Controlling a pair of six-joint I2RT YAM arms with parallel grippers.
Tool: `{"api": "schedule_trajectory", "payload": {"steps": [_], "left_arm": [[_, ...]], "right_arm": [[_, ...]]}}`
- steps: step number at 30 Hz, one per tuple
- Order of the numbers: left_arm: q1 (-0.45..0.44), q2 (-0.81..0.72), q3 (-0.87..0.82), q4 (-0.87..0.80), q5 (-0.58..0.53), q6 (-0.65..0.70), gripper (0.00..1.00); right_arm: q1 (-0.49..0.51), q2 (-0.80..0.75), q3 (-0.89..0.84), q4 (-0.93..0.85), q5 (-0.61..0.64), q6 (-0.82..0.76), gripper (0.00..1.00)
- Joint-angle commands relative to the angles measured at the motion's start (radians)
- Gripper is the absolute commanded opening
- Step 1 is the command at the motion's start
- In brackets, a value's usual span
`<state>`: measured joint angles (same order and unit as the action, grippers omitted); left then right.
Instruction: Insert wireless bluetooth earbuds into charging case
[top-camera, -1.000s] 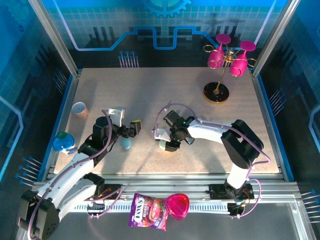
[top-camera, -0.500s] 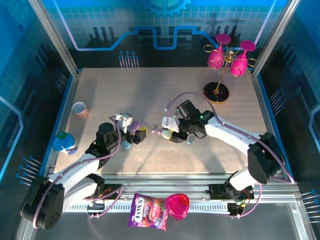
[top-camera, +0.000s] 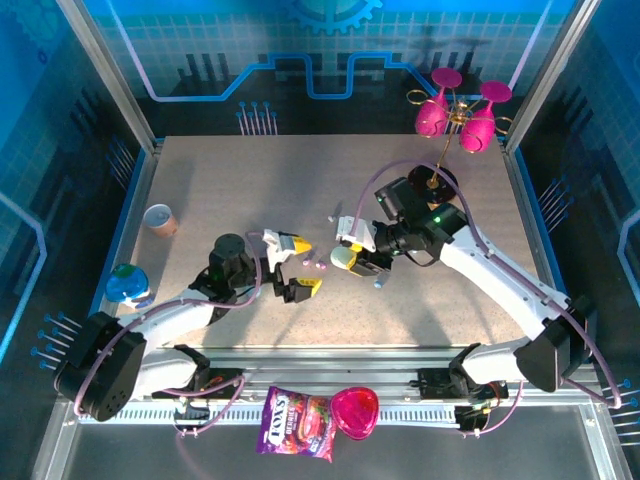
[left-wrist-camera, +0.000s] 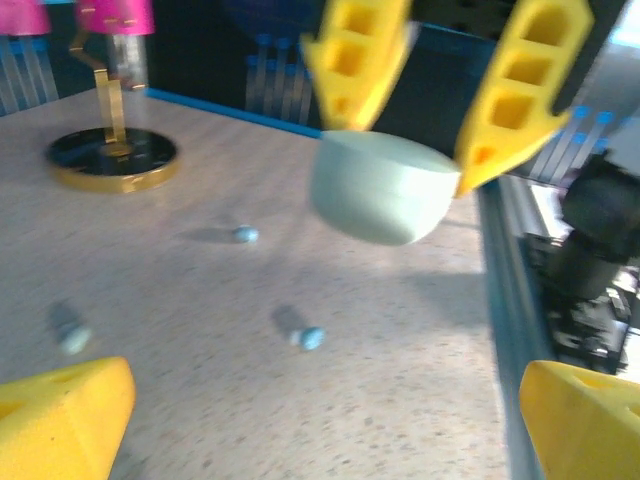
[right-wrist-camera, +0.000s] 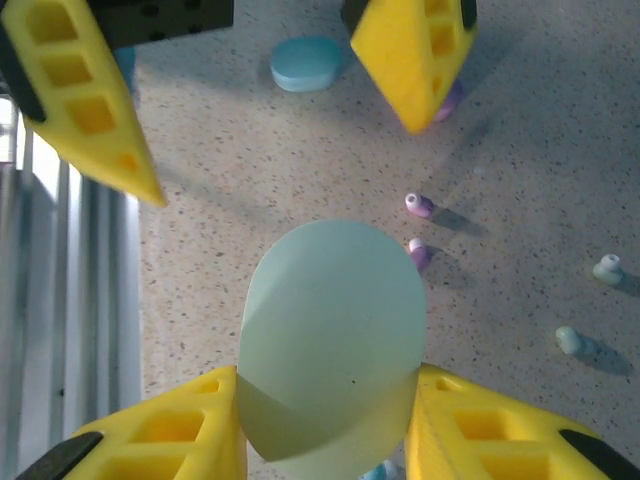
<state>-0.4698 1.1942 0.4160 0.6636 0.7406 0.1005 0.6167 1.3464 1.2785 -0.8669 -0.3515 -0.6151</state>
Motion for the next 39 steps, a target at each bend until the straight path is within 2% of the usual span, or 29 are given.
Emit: {"api": "schedule_trajectory", "payload": {"steps": [1,5,8,15,24,33,39], "left_arm": [[-0.042,0.004,0.073,-0.116,0.132,0.078,0.99],[-0.080,0.021,0.128,-0.193,0.157,0.093,0.98],[-0.099,0.040,0.157,-0.195,0.167,0.072,0.92],[-0.123,0.072,0.182,-0.158,0.166,0.020,0.74],[-0.133,0.085,0.176,-0.039,0.168,-0.069,0.60],[-0.141,0.096,0.184,0.023,0.167,-0.109,0.53],[-0.145,0.106,0.188,0.039,0.166,-0.130,0.52]], "right_arm": [[0.019,-0.016,0.054,-0.117,-0.065,-0.032,0.39],[0.032,-0.017,0.074,-0.148,-0.079,-0.040,0.39],[0.039,-0.019,0.075,-0.149,-0.095,-0.038,0.39],[0.044,-0.033,0.062,-0.125,-0.137,-0.034,0.38],[0.044,-0.056,0.037,-0.091,-0.141,-0.028,0.38],[0.045,-0.055,0.031,-0.088,-0.142,-0.028,0.38],[0.046,-0.055,0.030,-0.090,-0.139,-0.030,0.38]]}}
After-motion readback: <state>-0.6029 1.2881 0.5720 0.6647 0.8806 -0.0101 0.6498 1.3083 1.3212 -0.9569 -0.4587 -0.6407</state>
